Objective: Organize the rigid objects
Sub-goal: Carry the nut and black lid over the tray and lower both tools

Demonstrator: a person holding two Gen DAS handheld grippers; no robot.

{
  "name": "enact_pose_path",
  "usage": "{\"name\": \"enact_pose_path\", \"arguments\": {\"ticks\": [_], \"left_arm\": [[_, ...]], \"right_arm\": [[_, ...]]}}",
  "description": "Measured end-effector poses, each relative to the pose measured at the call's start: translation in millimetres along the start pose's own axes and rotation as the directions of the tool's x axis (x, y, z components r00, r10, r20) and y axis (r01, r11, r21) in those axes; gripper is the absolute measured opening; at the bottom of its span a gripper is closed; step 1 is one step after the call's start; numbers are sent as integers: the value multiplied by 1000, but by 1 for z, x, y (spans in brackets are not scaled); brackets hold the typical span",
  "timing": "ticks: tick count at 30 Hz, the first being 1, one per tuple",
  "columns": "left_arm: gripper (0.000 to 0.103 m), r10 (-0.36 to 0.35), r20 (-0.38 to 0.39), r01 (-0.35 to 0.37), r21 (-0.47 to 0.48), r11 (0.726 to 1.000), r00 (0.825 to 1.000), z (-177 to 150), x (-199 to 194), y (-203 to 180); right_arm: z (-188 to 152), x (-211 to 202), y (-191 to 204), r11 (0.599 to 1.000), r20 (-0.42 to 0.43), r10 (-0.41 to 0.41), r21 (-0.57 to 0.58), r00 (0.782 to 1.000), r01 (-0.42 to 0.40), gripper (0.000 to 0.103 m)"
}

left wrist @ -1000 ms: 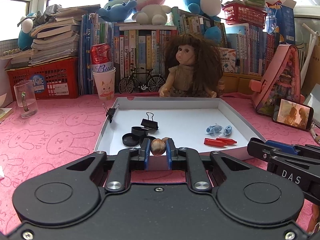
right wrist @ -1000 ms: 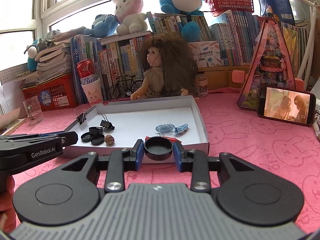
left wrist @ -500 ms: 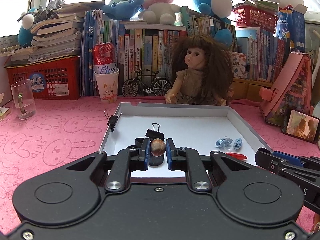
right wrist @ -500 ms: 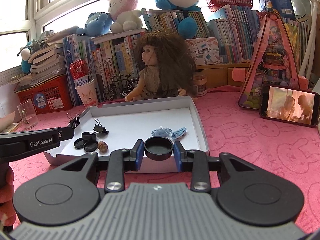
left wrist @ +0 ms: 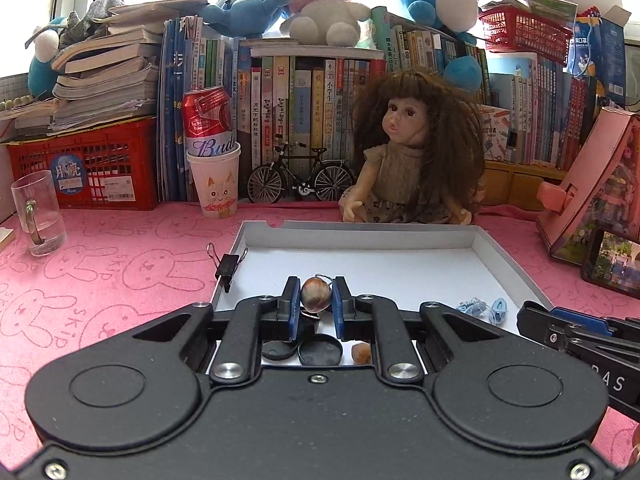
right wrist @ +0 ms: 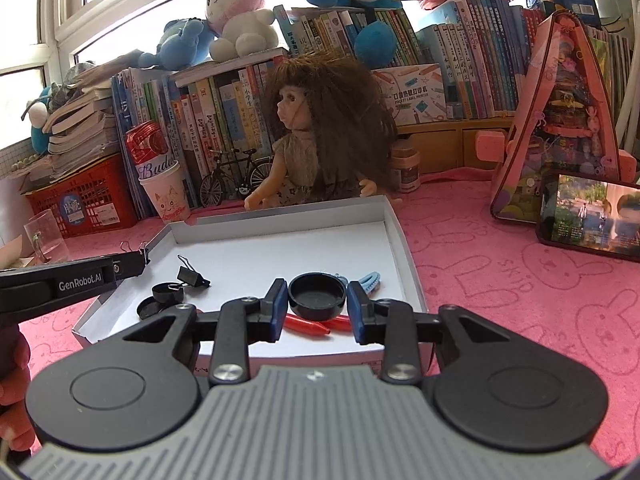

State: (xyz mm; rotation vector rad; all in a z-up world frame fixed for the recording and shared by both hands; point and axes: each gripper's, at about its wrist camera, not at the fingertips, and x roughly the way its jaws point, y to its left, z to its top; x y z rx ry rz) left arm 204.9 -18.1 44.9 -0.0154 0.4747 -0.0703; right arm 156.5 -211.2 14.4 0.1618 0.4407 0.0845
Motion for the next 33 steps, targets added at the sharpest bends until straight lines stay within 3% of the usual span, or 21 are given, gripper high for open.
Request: {"name": "enact_pose_path", "arguments": {"ticks": [11, 16, 20, 25, 33], "left_arm": [[15, -26, -43, 28, 42, 999, 999, 35, 28, 20], [15, -49, -99, 50, 3, 999, 994, 42, 46, 28], [15, -107, -143, 101, -50, 994, 984, 38, 56, 30], [15, -218, -190, 193, -144, 971, 957, 29, 69, 26], [15, -239, -225, 206, -158, 966, 945, 13, 85, 14]], "right_arm": [[25, 18, -23, 997, -28, 0, 72, 1000, 2, 37], [36, 32, -24, 993, -57, 55, 103, 997, -49, 37], [38, 48, -24, 978, -106, 123, 179, 987, -103, 37], [32, 64, -22, 950, -144, 205, 267, 968, -161, 37], [20, 82, -22, 930, -193, 243, 326, 951, -172, 37]]}}
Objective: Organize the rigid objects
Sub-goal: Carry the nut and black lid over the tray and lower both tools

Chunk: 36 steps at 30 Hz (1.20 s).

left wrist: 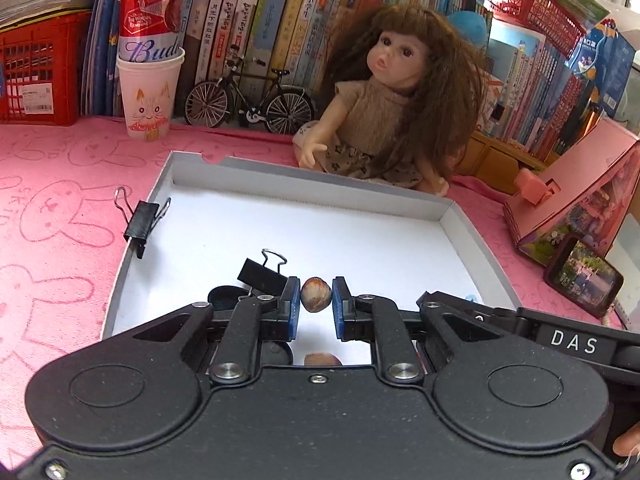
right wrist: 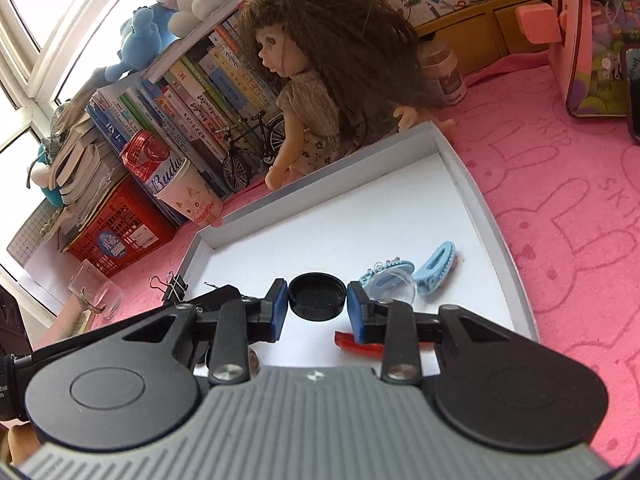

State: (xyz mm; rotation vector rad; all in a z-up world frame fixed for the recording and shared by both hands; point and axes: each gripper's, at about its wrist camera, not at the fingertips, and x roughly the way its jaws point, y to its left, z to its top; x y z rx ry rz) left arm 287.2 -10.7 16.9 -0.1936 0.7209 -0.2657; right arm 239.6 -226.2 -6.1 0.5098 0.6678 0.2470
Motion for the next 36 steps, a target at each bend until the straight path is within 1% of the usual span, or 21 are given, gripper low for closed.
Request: {"name": "enact_pose_path", "arguments": {"ticks": [4, 8, 11, 22, 26, 36], "left_arm": [[15, 27, 3, -27, 34, 999, 1000, -3, 5, -5], [16, 86, 7, -87, 83, 993, 996, -6, 9, -11], [16, 117, 10, -117, 118, 986, 993, -9, 12, -13], [16, 186, 38, -190, 196, 962, 982, -15, 18, -22], [16, 191, 42, -195, 194, 961, 981, -16, 19, -24], [16, 192, 46, -197, 191, 962, 980, -17, 20, -24]], "right_arm": [[0, 5, 3, 999, -11, -25, -27, 1000, 24, 37], [0, 9, 9, 995, -15, -65, -74, 998, 64, 37], [0, 11, 14, 989, -13, -97, -113, 995, 95, 38], [-4, 17, 16, 972, 2, -169, -163, 986, 167, 39], [-4, 18, 19, 966, 11, -182, -182, 983, 181, 40], [-6, 18, 18, 966, 19, -180, -184, 984, 180, 40]]}}
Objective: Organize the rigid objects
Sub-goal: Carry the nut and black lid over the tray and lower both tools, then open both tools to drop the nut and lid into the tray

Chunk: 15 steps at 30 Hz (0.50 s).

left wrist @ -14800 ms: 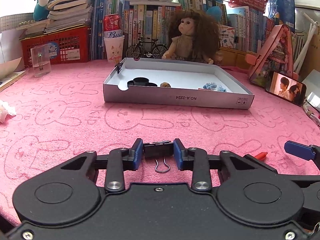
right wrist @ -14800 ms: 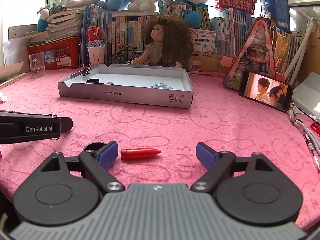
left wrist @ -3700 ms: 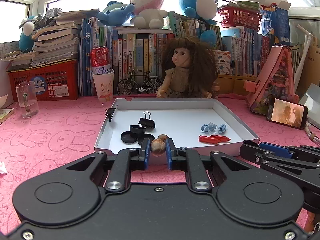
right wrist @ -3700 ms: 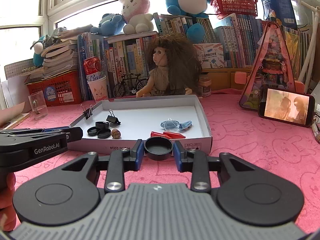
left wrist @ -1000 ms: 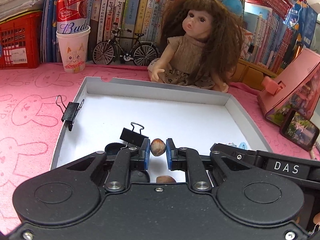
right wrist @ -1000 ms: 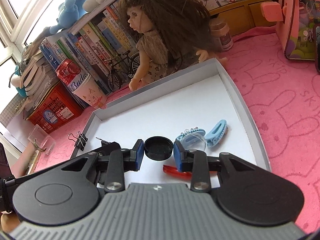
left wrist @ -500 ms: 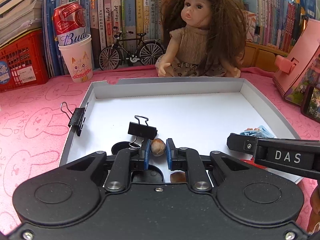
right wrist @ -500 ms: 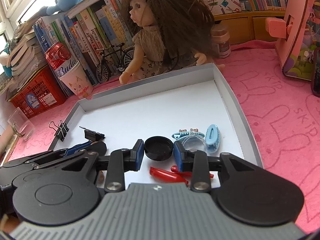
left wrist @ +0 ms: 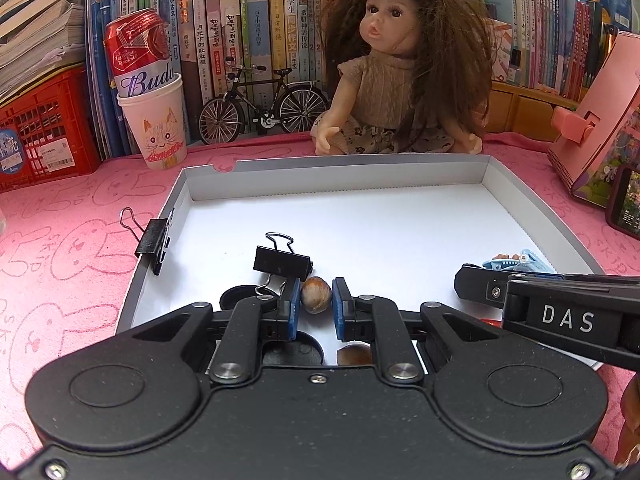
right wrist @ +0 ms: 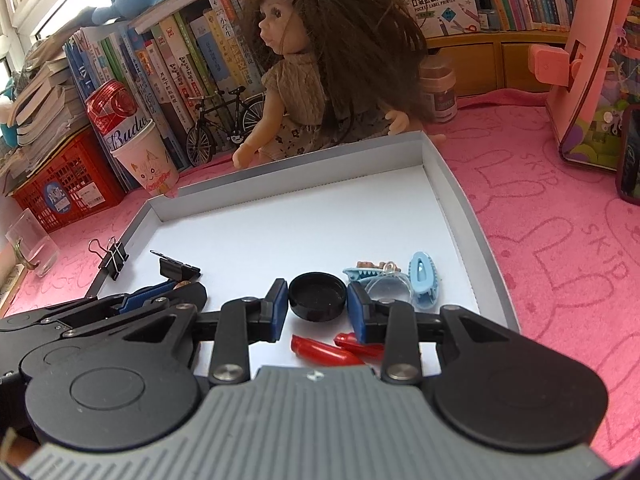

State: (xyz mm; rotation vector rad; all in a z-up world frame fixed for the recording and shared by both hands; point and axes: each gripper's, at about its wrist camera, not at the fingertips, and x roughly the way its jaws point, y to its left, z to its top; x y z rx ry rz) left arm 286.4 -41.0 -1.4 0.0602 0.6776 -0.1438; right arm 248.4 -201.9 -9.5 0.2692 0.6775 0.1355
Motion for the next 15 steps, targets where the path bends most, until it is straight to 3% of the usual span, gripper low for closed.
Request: {"name": "enact_pose_path", "arguments": {"ticks": [15], "left_arm": [[19, -3, 5, 4, -21, 1000, 1000, 1, -1, 3]], "right_arm": [[0, -2, 2, 1000, 7, -1, -12, 1000, 1, 42]]}}
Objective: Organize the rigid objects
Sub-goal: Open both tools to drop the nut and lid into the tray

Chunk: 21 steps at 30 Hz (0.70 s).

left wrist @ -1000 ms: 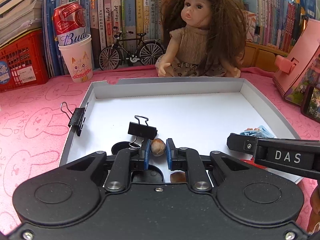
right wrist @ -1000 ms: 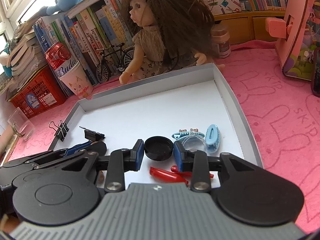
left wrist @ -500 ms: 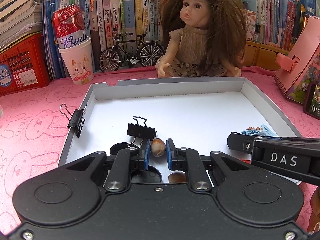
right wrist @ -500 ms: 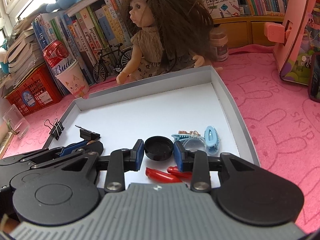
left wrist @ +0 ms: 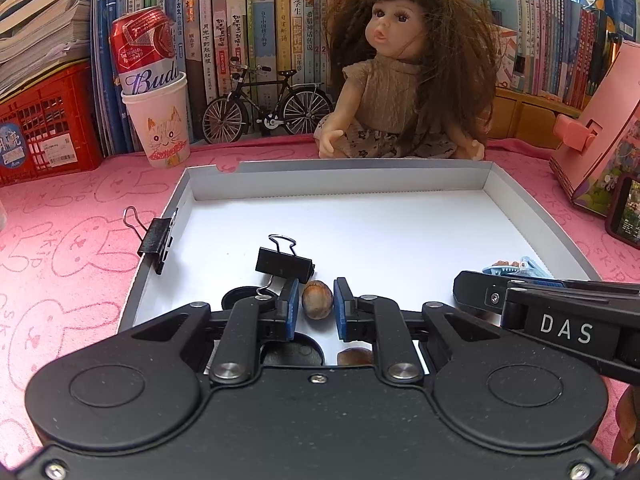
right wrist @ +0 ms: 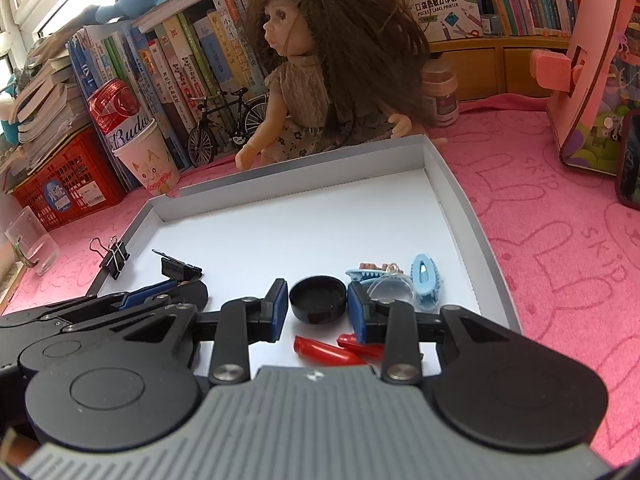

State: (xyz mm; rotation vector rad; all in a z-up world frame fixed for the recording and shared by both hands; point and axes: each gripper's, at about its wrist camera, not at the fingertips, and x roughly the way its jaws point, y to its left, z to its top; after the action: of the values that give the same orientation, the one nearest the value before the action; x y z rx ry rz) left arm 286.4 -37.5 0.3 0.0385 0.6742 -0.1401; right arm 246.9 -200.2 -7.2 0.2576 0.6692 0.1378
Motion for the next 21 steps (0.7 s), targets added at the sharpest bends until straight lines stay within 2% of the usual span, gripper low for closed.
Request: {"name": "enact_pose_path", "arguments": {"ticks": [4, 9, 11, 21], "left_arm": [[21, 11, 10, -11, 12, 1000, 1000, 1, -4, -2], [36, 24, 29, -25, 18, 1000, 999, 2, -13, -3], [38, 27, 37, -28, 18, 999, 999, 4, -17, -3], [51, 35, 52, -36, 24, 999, 998, 5, -37, -7]], "right_arm": [[1, -5, 3, 1000, 12, 0, -10, 1000, 0, 43], [3, -11, 5, 1000, 28, 2, -12, 1000, -2, 52], [4, -14, 5, 1000, 36, 0, -13, 999, 0, 56], [6, -36, 8, 999, 81, -10, -35, 997, 13, 60]]}}
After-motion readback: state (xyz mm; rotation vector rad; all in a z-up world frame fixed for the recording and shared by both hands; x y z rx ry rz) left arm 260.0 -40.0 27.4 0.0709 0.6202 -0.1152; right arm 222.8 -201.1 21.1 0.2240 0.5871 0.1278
